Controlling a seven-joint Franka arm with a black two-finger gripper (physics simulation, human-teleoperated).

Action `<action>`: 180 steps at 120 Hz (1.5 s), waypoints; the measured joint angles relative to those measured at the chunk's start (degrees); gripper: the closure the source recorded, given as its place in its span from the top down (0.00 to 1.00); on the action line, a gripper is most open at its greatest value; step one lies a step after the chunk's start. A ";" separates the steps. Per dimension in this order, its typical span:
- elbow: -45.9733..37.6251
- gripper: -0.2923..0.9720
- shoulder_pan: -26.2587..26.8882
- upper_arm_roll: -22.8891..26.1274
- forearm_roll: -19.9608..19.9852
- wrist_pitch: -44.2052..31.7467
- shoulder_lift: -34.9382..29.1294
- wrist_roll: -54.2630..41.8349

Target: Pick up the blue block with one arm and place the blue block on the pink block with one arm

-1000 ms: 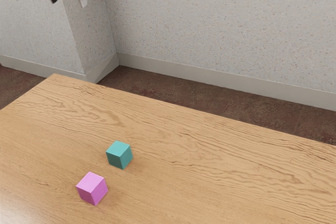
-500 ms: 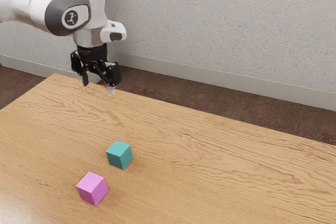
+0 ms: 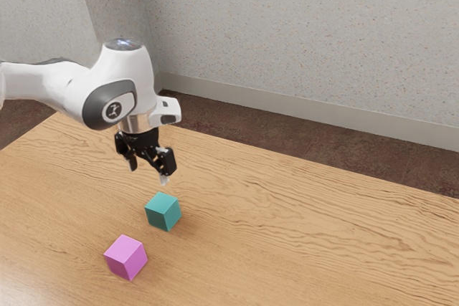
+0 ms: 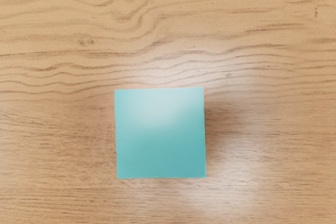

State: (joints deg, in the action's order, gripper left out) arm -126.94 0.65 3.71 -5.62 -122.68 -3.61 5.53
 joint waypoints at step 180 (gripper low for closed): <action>-2.23 0.77 -0.40 -1.58 2.10 -14.77 13.70 -2.61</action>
State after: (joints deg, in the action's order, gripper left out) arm -129.18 0.26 2.13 -3.52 -137.44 10.08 2.91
